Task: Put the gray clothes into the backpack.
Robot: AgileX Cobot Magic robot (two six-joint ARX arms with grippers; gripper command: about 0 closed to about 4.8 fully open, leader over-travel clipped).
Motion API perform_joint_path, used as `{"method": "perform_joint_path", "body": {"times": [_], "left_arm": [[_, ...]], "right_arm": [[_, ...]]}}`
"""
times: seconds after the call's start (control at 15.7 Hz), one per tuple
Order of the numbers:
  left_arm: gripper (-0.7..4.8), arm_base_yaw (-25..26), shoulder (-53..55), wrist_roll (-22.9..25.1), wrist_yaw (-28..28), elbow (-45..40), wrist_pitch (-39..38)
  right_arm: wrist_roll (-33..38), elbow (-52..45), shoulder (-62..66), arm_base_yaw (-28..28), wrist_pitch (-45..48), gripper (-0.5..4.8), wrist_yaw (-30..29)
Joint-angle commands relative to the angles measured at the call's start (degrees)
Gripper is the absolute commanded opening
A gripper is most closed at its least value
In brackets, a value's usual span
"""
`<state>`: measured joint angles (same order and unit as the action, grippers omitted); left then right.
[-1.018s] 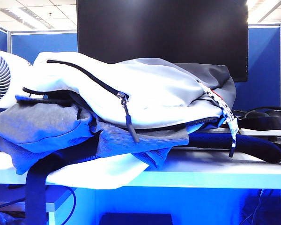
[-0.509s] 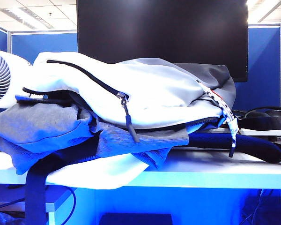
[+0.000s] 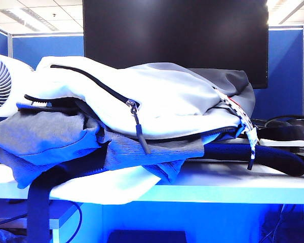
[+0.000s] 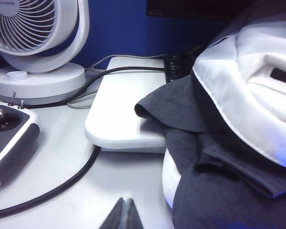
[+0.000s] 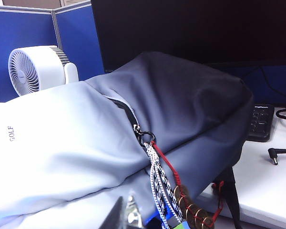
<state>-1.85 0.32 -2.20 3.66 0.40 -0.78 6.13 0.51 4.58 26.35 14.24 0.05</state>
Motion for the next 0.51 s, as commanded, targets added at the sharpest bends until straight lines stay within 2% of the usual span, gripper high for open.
{"method": "perform_joint_path", "body": {"times": [0.06,0.51], "left_arm": [[-0.03,0.0,-0.2,0.3,0.2,0.0,1.0],[-0.03,0.0,-0.1,0.7,0.2,0.0,4.0]], "right_arm": [[-0.2,-0.2,0.1,0.0,0.9,-0.05,0.2],[-0.2,-0.2,0.1,0.0,0.9,-0.05,0.2]]}}
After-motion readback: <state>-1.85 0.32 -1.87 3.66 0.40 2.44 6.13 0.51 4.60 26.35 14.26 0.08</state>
